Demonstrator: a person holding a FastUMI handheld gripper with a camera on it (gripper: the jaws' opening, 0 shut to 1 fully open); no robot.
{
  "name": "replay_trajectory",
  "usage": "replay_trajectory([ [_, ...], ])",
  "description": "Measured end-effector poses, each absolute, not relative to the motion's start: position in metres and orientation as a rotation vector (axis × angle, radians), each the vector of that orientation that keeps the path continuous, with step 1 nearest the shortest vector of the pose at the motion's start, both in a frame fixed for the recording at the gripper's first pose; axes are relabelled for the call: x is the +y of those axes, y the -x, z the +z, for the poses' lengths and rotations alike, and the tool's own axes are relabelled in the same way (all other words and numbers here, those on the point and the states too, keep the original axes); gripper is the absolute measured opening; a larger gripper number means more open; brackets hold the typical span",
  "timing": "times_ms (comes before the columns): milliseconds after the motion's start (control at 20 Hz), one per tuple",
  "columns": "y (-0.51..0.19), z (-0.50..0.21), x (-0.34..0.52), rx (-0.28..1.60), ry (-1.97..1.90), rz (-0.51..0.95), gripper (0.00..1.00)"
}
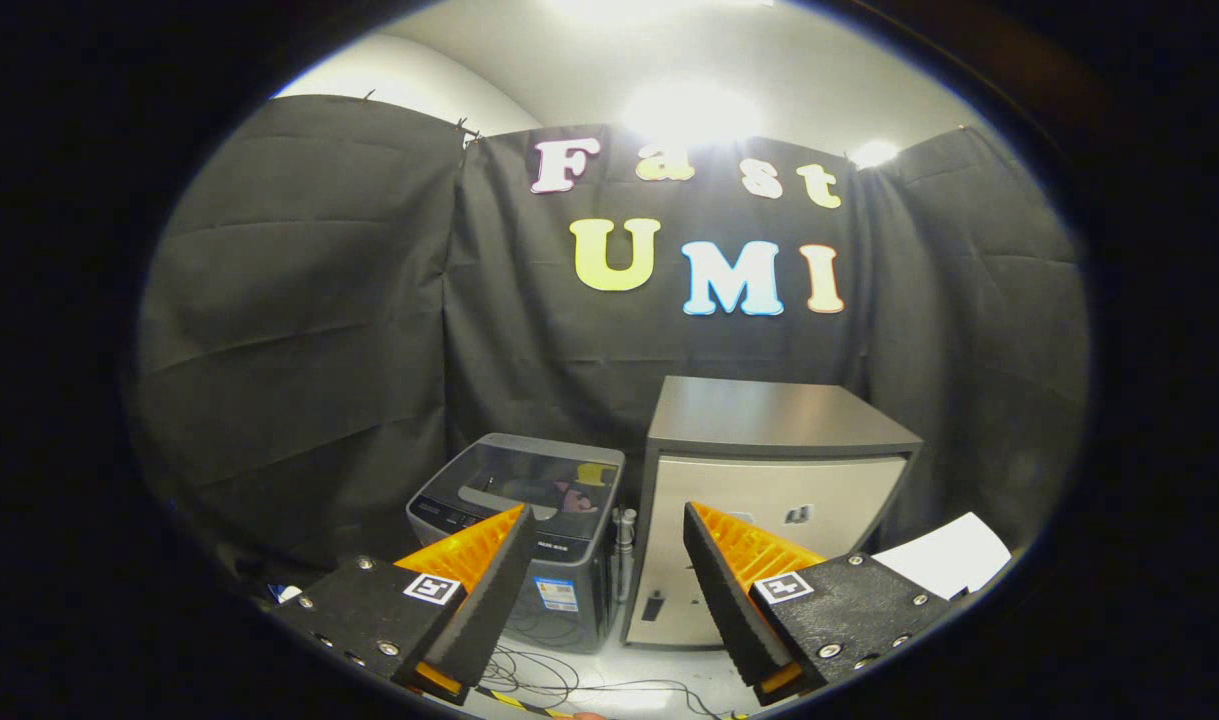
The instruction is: Put the clothes into the washing machine and then close the washing machine lid.
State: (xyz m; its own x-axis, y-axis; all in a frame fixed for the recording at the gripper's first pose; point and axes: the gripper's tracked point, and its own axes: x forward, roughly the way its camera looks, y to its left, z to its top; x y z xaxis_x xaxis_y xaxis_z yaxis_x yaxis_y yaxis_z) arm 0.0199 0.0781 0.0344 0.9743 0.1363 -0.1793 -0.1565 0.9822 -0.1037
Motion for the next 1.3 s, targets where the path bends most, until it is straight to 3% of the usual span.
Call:
replay_trajectory([
  [700,0.143,0.022,-0.011,0.137,-0.02,-0.017,0.9],
  [1300,0.185,0.01,-0.009,0.133,-0.004,0.023,0.9],
])
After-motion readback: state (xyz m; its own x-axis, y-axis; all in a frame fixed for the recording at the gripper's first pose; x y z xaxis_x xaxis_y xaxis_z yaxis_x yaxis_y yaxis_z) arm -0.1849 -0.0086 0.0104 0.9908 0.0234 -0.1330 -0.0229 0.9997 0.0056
